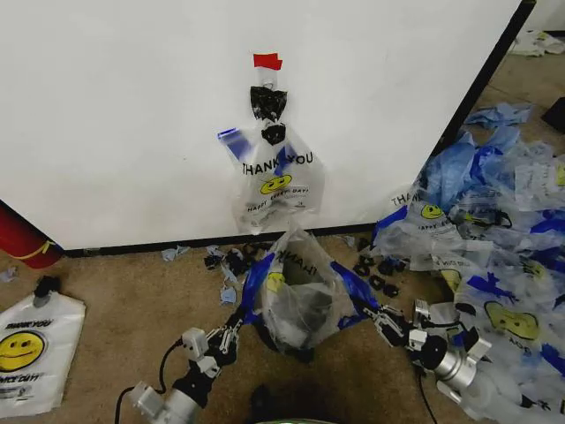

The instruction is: Pick up the garbage bag from the wall and place it over the trash bin.

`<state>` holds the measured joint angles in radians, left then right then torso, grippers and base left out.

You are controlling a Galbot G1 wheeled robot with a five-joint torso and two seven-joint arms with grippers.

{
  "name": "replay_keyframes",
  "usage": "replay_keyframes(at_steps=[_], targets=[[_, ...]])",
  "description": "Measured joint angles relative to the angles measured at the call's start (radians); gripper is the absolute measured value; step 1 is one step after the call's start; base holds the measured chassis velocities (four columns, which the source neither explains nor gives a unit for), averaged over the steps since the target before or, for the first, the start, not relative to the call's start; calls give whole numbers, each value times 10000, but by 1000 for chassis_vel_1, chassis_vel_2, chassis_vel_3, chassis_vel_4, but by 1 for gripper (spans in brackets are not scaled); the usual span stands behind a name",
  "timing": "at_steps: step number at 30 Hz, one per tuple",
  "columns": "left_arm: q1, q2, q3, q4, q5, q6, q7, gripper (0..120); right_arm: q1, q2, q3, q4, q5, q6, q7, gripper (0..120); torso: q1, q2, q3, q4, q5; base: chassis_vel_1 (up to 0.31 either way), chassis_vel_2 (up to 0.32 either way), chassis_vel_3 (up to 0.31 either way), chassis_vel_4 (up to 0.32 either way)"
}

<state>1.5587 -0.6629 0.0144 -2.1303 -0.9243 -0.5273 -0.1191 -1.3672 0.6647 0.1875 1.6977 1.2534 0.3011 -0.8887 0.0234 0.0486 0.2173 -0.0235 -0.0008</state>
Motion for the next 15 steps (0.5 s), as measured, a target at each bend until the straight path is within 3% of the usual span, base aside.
replay_keyframes(at_steps=[11,15], targets=[[525,301,-117,-500,130,-8,6,0,-185,137,173,-265,-230,60,-141,0,0,0,0,-1,1,0,0,0,0],[511,160,-62,-122,209,-15,26,0,-154,243,114,-451,-352,127,-177,0,0,0,0,-3,-3,0,0,0,0]])
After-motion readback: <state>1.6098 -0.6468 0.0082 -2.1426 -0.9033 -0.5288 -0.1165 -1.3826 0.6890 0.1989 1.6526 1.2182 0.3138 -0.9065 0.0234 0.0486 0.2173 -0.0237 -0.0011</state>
